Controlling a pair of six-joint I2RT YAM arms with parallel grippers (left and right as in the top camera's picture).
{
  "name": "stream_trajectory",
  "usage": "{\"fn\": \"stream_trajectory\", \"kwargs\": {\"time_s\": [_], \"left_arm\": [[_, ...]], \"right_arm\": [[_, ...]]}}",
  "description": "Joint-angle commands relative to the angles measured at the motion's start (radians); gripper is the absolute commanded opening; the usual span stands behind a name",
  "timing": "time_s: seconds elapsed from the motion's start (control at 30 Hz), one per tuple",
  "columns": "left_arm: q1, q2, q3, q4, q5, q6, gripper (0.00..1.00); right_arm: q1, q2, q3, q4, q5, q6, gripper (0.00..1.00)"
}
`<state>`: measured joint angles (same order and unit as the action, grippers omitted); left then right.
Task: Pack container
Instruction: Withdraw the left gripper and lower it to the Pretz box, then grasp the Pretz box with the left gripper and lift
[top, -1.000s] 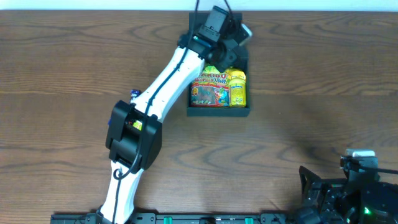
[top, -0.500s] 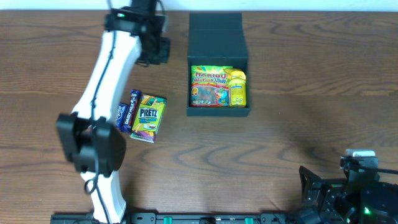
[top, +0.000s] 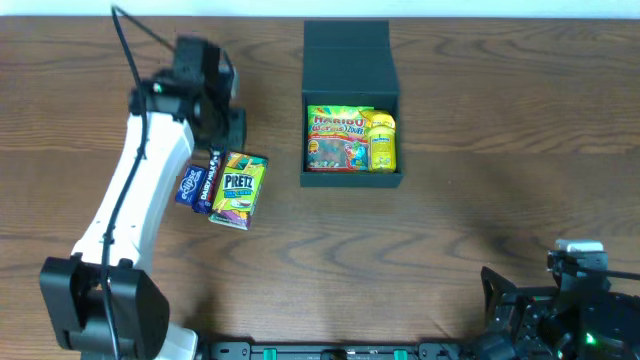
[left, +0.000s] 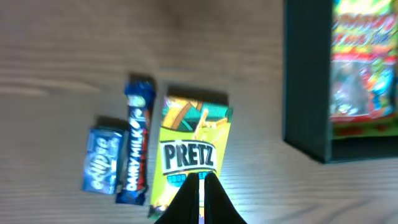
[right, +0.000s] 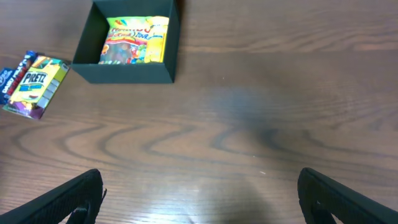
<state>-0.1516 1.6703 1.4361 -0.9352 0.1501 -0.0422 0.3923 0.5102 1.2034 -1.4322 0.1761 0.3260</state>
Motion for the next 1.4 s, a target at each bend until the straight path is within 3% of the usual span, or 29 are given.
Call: {"fn": "stream_trajectory", "kwargs": {"time_s": [0.0, 0.3, 0.43, 0.47, 0.5, 0.77, 0.93, 1.37], "left_arm": [[0.000, -0.021, -0.139, 0.072, 0.087, -0.023, 0.06], [0.001, -0.021, -0.390, 0.259, 0.040, -0.124, 0.09], [0.001, -0.021, -0.398, 0.279, 0.034, -0.123, 0.73], [0.001, -0.021, -0.398, 0.282, 0.034, -0.123, 0.94], [0.001, -0.021, -0.398, 0.283, 0.034, -0.122, 0.98], [-0.002, -0.015, -0.402, 0.302, 0.013, -0.122, 0.95], [-0.034, 0.013, -0.402, 0.345, -0.080, -0.091, 0.95], [-0.046, 0.131, -0.402, 0.396, -0.080, -0.055, 0.96]], "right_arm": [[0.006, 0.000, 0.006, -0.001, 0.007, 0.010, 0.99], [0.006, 0.000, 0.006, -0.001, 0.007, 0.010, 0.99], [0.006, 0.000, 0.006, -0.001, 0.007, 0.010, 0.99], [0.006, 0.000, 0.006, -0.001, 0.007, 0.010, 0.99], [0.006, 0.000, 0.006, -0.001, 0.007, 0.010, 0.99], [0.006, 0.000, 0.006, -0.001, 0.008, 0.010, 0.99], [0.006, 0.000, 0.006, -0.001, 0.008, 0.010, 0.99], [0.006, 0.000, 0.006, -0.001, 0.007, 0.010, 0.99]]}}
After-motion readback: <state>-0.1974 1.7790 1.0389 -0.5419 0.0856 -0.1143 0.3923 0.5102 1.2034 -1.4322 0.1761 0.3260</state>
